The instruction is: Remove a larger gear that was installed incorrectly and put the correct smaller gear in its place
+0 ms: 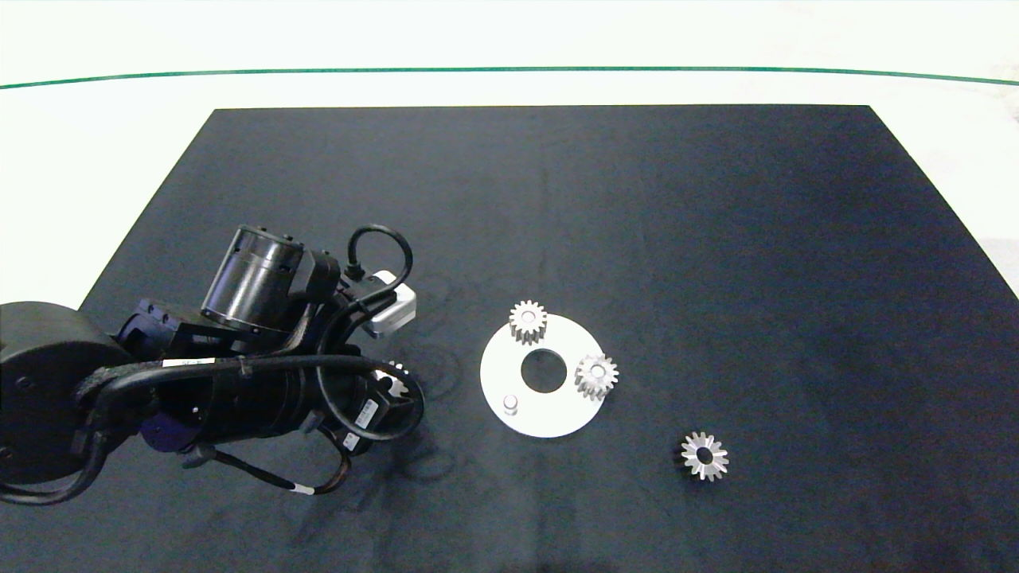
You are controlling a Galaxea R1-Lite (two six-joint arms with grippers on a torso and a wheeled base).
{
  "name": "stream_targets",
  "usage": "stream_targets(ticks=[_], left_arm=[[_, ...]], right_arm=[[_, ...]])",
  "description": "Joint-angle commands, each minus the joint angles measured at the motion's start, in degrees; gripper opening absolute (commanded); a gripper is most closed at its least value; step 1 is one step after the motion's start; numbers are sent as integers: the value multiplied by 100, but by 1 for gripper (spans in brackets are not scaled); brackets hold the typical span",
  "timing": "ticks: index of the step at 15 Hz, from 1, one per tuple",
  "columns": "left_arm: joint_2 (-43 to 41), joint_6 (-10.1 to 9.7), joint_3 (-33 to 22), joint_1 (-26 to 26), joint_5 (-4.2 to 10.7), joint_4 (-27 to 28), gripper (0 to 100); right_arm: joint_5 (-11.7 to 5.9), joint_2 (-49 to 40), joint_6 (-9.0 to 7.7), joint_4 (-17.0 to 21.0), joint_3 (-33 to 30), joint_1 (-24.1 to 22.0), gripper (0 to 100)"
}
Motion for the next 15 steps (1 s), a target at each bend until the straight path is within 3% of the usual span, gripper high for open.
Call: stream_targets(ticks=[1,4,11,12,15], left_arm=[[5,9,9,18,5,17,100],[-197,-9,0,18,-4,17,100],[-1111,-272,9,-264,5,26,100],[-1287,-334,0,-237,23,17,100],[-1893,-641,-35,-18,67,8,100]], right_arm=[[0,1,-4,18,6,0,100],[0,19,-13,35,14,0,100],[26,27,-22,62,111,53,100],[79,89,-110,62,146,62,100],[176,546,-655,317,190,510,100]])
